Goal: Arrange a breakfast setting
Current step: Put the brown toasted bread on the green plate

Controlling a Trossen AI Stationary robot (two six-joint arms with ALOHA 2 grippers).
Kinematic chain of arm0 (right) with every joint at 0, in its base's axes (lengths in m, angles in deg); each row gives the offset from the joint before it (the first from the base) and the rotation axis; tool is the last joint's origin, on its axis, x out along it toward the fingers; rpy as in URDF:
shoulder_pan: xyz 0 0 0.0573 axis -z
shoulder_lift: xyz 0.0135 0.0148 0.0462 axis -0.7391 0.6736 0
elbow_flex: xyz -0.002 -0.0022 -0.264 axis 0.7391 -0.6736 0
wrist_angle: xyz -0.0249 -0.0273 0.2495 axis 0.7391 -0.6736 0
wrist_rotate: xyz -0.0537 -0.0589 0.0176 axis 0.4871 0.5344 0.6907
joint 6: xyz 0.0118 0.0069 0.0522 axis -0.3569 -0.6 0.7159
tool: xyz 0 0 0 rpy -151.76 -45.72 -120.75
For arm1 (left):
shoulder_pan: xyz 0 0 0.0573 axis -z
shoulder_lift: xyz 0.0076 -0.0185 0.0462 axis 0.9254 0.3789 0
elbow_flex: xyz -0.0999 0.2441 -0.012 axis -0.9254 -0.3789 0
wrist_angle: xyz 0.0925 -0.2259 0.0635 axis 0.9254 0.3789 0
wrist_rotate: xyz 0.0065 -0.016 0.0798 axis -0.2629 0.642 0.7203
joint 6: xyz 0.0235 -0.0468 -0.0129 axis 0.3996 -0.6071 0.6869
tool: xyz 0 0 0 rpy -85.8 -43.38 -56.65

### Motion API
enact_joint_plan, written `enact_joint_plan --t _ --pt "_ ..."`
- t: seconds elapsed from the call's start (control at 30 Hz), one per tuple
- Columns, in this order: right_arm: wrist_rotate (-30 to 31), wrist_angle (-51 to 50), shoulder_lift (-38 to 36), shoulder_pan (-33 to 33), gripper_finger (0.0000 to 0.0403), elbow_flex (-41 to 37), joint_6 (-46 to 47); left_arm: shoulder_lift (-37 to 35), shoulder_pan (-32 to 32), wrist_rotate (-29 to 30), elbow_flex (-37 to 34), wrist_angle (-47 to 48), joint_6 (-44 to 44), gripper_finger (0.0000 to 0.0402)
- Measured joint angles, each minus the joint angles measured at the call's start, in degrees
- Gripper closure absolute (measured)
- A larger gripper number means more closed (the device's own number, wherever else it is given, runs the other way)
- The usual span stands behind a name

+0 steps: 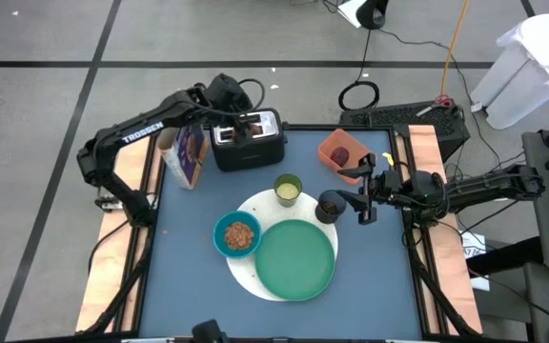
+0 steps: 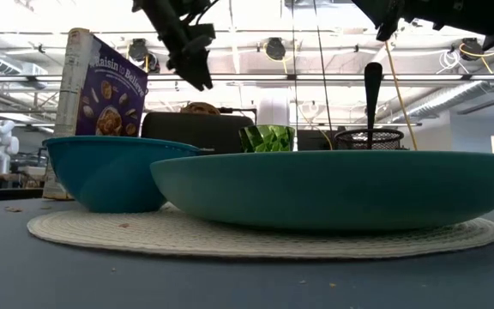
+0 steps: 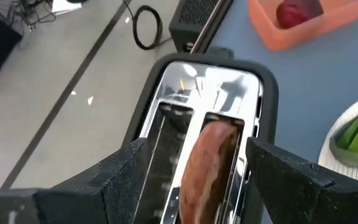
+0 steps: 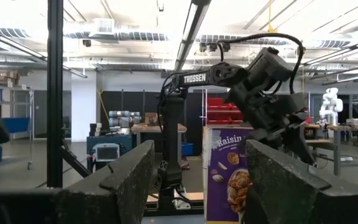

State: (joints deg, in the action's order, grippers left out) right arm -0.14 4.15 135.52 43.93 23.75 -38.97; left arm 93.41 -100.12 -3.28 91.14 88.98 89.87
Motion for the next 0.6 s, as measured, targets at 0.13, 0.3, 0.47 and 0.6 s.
enact_joint_plan --t 0.13,0.3,0.47,0.6 --pt "0.00 0.00 0.00 0.00 0.0156 0.00 0.00 0.00 -0.89 -0.06 0.00 2.03 -0.03 0.0122" --pt "-0.02 0.02 0.00 0.00 0.0156 0.00 0.13 -0.01 -1.36 -0.12 -1.14 2.69 0.14 0.0122" --pt "-0.10 0.02 0.00 0.00 0.0156 0.00 0.12 0.00 -1.28 -0.35 -1.36 3.92 0.55 0.0122" --pt "-0.15 0.02 0.00 0.00 0.0156 0.00 0.09 0.00 -1.33 -0.64 -1.38 4.64 1.07 0.0122"
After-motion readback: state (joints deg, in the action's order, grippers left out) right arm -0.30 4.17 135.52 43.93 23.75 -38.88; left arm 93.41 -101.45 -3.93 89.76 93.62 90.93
